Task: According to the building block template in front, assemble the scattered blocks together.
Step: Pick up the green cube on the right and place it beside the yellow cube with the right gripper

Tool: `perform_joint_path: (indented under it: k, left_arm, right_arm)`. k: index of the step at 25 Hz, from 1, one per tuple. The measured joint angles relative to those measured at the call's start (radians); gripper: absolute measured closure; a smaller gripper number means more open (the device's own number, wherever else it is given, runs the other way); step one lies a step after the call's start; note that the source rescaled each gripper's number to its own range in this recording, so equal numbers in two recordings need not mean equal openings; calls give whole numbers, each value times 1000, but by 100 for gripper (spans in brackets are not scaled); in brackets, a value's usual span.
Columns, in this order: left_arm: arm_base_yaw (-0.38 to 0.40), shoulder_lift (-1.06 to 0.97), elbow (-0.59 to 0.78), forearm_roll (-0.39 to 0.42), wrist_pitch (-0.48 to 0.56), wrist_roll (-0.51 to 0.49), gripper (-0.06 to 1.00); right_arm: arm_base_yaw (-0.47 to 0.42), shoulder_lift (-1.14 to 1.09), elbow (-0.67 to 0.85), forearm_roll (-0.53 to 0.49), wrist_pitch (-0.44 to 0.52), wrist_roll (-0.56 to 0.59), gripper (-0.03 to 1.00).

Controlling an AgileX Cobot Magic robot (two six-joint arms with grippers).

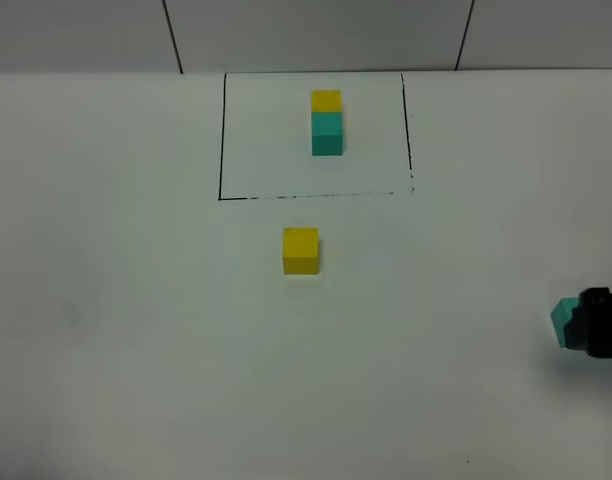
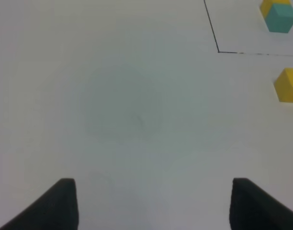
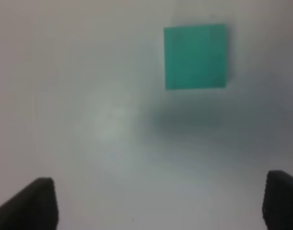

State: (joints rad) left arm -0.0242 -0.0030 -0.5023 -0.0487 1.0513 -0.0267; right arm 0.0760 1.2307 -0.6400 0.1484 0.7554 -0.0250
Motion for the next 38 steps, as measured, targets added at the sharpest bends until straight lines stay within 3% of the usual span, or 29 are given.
perform_joint_path:
  k: [7,17,27,31,34,38]
  left_arm:
    - [0,0,0,0,0,0,53]
    - [0,0,0,0,0,0,53]
    - [0,0,0,0,0,0,53]
    - [0,0,0,0,0,0,53]
    - [0,0,0,0,0,0,53]
    - [0,0,0,0,0,0,53]
  right_arm:
    - [0,240,-77,-1,-78,-8,21]
    - [0,366,-80,-6,-203,-41,21]
    - [0,453,-80,-26,-250,-43,27]
    - [0,481,-81,-26,-256,-43,37]
    - [0,485,-81,-27,-258,-41,52]
    - [0,485,-81,-30,-258,-40,90]
